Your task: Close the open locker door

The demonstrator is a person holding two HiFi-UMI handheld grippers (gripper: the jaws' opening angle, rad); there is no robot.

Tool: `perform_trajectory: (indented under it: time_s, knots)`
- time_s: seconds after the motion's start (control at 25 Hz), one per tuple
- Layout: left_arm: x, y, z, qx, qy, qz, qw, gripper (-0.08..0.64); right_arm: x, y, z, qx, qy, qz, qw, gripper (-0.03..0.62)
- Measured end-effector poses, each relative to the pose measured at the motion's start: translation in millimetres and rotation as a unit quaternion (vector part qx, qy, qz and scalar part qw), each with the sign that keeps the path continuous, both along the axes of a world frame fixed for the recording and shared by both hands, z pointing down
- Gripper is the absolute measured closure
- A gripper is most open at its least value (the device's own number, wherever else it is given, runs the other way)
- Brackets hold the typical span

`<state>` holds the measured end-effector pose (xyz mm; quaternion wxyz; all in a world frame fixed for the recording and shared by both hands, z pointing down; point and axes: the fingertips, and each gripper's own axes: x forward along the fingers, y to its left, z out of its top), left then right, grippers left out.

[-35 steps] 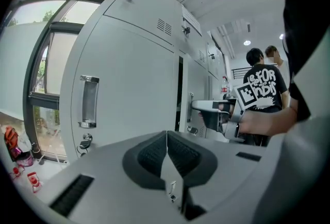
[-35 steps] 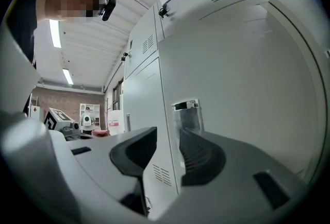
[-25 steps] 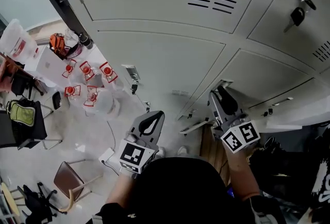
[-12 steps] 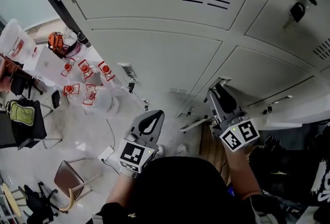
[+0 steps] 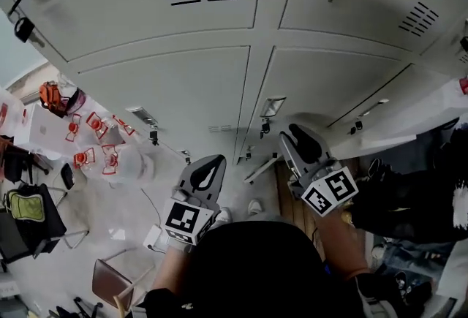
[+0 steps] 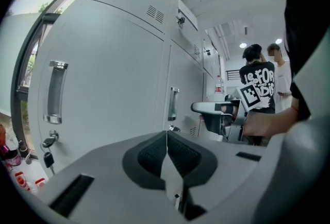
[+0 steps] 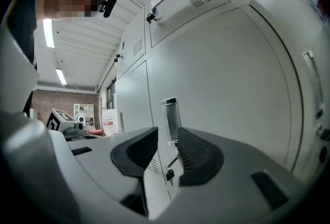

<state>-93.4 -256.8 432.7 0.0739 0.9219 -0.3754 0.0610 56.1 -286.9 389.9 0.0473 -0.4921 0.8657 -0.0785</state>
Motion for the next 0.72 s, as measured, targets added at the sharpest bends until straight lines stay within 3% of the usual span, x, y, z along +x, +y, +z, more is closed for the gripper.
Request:
perform_trajectory:
  time_s: [0.28, 0.72]
  knots:
    - [55, 5, 3, -0.003, 0.005, 0.084, 0.9964, 0.537, 46, 38, 9, -0.015, 0.002, 0.073, 0.997, 0.465]
    - [136, 22, 20, -0.014, 0.002, 0.204, 0.9788, 0.537, 112, 104, 34, -0.043, -0.003, 0.184, 0.982, 0.465]
